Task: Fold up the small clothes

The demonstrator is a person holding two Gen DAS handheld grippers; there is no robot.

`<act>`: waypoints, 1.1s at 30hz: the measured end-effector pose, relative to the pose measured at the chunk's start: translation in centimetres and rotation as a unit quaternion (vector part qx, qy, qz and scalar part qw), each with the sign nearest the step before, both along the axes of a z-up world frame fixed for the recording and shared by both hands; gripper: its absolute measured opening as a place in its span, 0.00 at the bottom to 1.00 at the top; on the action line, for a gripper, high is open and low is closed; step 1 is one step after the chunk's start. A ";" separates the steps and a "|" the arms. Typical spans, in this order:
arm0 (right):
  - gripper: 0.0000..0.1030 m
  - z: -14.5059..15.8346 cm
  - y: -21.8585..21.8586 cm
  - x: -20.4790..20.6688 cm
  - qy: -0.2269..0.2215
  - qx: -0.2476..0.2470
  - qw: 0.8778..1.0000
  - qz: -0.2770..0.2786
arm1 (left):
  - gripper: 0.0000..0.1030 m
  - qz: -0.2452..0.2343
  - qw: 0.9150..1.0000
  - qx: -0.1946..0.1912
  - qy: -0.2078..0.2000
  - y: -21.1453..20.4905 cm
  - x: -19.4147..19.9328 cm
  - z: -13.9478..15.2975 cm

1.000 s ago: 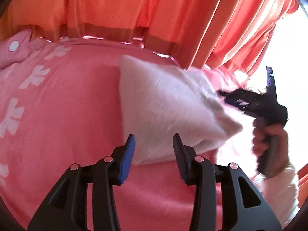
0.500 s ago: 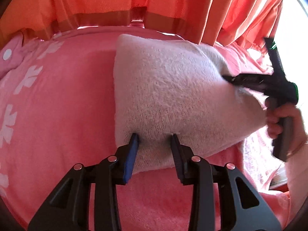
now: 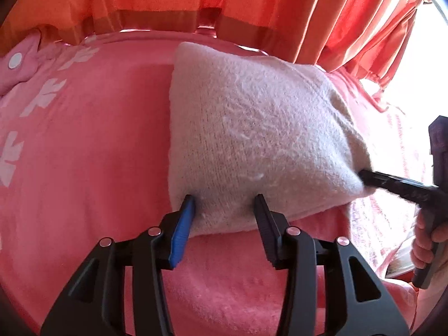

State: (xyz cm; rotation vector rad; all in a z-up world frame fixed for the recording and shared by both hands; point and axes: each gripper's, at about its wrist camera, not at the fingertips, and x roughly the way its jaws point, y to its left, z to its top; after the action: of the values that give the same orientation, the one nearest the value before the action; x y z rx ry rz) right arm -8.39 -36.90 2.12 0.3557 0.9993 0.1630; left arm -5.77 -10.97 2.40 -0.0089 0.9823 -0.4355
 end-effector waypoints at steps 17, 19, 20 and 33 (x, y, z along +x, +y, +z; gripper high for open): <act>0.58 1.4 -3.2 -1.1 -0.023 -0.004 0.998 -0.053 | 0.78 -0.001 0.995 -0.096 -0.004 2.9 0.6 3.3; 0.61 1.2 -3.8 0.3 -0.022 0.008 0.998 -0.060 | 0.85 0.000 0.991 -0.134 0.008 2.6 2.8 3.8; 0.62 0.9 -3.8 1.3 -0.020 0.015 0.998 -0.058 | 0.86 0.000 0.989 -0.149 0.019 2.3 4.3 3.5; 0.79 -4.4 -2.8 7.5 0.016 0.079 0.996 -0.040 | 0.92 0.019 0.972 -0.203 0.113 0.4 11.1 -3.4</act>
State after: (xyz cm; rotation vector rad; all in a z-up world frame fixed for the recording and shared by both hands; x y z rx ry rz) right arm -0.90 -39.71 -2.27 0.5434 1.0045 0.1645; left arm 5.32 -10.61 -0.99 -0.4555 1.0985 -0.6030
